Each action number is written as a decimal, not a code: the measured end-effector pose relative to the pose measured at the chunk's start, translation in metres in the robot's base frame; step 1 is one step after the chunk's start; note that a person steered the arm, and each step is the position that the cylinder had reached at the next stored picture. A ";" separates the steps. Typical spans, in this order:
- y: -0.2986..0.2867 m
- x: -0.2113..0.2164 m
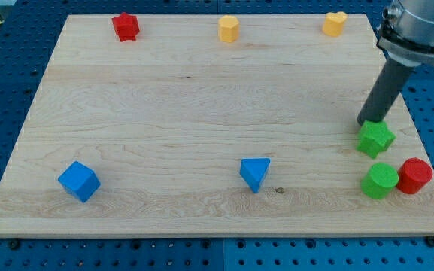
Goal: Move the red star towards the center of the board
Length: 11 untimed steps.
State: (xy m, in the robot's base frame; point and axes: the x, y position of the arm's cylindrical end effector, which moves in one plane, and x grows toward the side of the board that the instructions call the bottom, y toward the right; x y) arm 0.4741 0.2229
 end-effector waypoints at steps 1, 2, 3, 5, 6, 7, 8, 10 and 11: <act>0.001 0.024; 0.002 0.023; -0.014 -0.005; -0.135 -0.051; -0.214 -0.078; -0.309 -0.101; -0.412 -0.134; -0.528 -0.209; -0.518 -0.242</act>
